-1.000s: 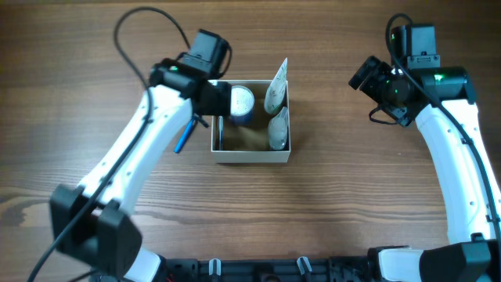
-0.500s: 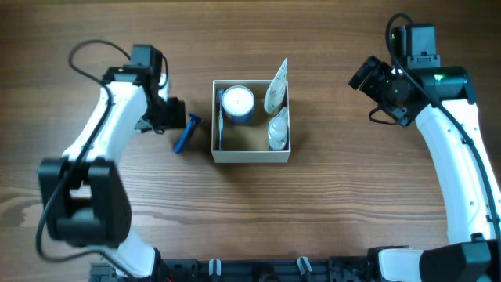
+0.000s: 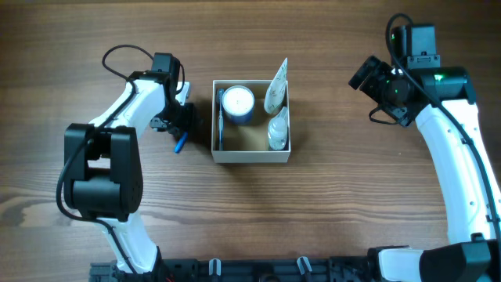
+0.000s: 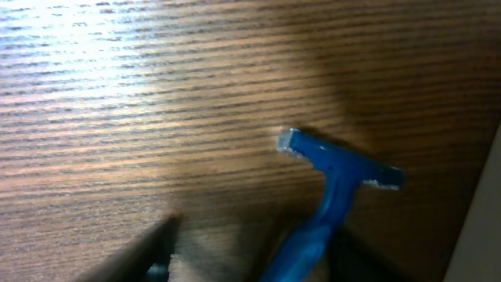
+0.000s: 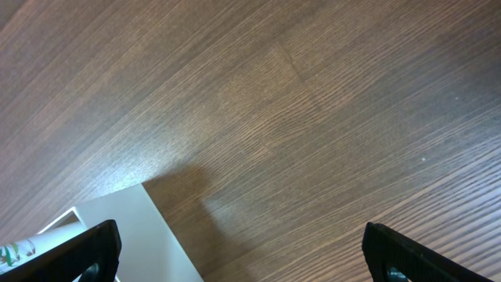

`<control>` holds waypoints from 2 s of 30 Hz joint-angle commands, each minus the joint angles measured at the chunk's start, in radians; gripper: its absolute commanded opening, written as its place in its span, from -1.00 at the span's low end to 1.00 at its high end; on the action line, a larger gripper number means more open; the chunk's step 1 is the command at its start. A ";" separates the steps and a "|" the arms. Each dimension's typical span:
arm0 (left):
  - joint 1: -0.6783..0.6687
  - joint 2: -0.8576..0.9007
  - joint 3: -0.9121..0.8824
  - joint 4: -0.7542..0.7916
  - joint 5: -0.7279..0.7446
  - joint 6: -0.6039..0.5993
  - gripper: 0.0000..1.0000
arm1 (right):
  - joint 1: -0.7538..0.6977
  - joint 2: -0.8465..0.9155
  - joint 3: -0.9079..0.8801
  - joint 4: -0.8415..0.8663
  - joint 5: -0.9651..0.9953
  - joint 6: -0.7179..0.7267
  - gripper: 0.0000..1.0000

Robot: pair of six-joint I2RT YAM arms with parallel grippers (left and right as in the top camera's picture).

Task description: Pack container

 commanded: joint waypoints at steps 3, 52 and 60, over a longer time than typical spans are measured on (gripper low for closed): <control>-0.001 0.020 0.012 -0.037 -0.007 -0.010 -0.72 | -0.002 0.003 0.005 0.003 -0.005 0.001 0.99; -0.284 -0.329 0.291 -0.240 -0.378 -0.431 0.19 | -0.002 0.003 0.005 0.003 -0.005 0.001 1.00; -0.018 -0.498 0.317 -0.256 -0.377 -0.431 0.99 | -0.002 0.003 0.005 0.003 -0.005 0.001 1.00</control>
